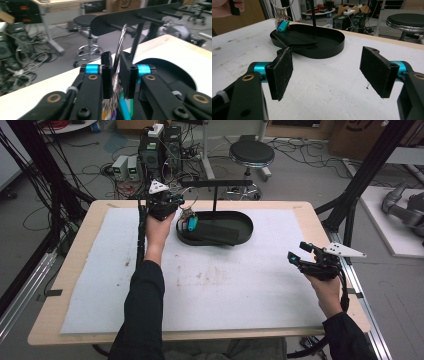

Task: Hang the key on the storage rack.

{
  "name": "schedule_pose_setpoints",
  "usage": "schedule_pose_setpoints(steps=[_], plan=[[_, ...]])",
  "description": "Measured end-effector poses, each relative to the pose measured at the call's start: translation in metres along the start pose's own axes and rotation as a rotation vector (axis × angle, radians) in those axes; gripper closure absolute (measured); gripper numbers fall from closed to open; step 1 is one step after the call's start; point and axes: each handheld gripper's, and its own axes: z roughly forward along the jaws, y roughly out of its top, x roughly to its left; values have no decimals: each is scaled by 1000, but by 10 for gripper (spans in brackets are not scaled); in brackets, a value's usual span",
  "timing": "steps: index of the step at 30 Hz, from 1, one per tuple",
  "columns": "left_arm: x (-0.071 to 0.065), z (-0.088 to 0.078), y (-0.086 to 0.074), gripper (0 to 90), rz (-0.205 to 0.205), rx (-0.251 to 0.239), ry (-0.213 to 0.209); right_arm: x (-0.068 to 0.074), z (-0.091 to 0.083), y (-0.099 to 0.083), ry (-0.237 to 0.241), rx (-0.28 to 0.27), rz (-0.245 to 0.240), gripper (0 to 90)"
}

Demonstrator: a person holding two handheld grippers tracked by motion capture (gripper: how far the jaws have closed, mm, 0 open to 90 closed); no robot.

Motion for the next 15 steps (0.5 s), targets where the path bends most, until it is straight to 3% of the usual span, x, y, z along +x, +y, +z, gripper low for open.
schedule_pose_setpoints(steps=[5,9,15], plan=[[1,-8,0,686,-3,-11,19,-1,0,0,0,1,6,271],[-2,-20,-1,505,-5,-32,33,-2,1,0,0,0,4,271],[-9,-48,-5,371,17,-61,-16,-3,1,0,-6,-2,5,271]])
